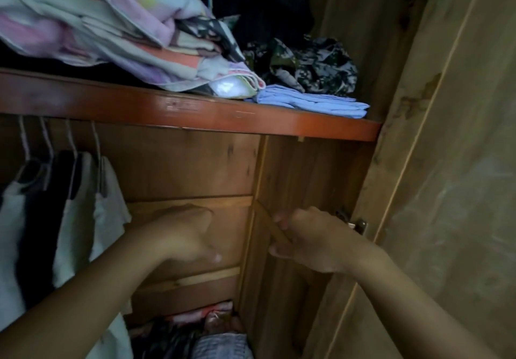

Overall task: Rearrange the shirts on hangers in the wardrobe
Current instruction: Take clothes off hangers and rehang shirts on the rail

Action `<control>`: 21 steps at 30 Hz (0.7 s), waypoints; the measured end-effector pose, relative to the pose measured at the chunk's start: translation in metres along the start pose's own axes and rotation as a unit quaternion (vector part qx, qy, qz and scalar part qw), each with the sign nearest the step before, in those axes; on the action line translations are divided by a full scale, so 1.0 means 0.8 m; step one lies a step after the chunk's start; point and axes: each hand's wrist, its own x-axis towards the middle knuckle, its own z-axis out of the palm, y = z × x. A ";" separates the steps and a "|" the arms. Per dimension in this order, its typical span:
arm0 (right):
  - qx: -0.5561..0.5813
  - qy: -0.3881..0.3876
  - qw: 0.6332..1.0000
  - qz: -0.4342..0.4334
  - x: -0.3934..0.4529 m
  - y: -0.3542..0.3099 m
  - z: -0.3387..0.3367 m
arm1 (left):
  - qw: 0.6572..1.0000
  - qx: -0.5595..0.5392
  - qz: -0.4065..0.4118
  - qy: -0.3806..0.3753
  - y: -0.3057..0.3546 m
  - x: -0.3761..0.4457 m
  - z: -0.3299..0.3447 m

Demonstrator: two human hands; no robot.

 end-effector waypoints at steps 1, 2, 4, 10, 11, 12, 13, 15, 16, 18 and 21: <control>0.000 0.000 1.000 -0.006 0.011 -0.008 0.002 | 1.000 0.005 -0.009 0.004 -0.008 0.000 -0.003; 0.001 -0.003 1.000 -0.013 0.022 -0.016 0.003 | 1.000 0.012 -0.018 0.007 -0.015 0.000 -0.006; 0.005 -0.007 0.999 -0.037 0.046 -0.033 0.008 | 0.999 0.026 -0.036 0.011 -0.032 -0.001 -0.012; 0.024 0.001 0.992 -0.123 0.112 -0.094 0.022 | 0.994 -0.004 -0.107 0.006 -0.100 -0.004 -0.023; 0.028 0.000 0.990 -0.135 0.121 -0.103 0.026 | 0.993 -0.017 -0.116 0.009 -0.111 -0.005 -0.023; 0.030 0.000 0.988 -0.149 0.128 -0.111 0.029 | 0.992 -0.022 -0.125 0.022 -0.122 -0.006 -0.023; 0.032 0.000 0.986 -0.163 0.136 -0.119 0.032 | 0.990 -0.019 -0.134 0.043 -0.132 -0.006 -0.021; 0.044 -0.007 0.981 -0.190 0.149 -0.137 0.036 | 0.983 -0.006 -0.159 0.094 -0.151 -0.007 -0.018; 0.055 -0.011 0.978 -0.201 0.156 -0.147 0.037 | 0.978 -0.003 -0.171 0.118 -0.161 -0.006 -0.016; 0.095 -0.018 0.972 -0.217 0.173 -0.168 0.042 | 0.969 -0.001 -0.191 0.155 -0.179 -0.008 -0.015; 0.163 -0.017 0.957 -0.241 0.204 -0.204 0.055 | 0.960 -0.014 -0.216 0.177 -0.192 -0.014 -0.012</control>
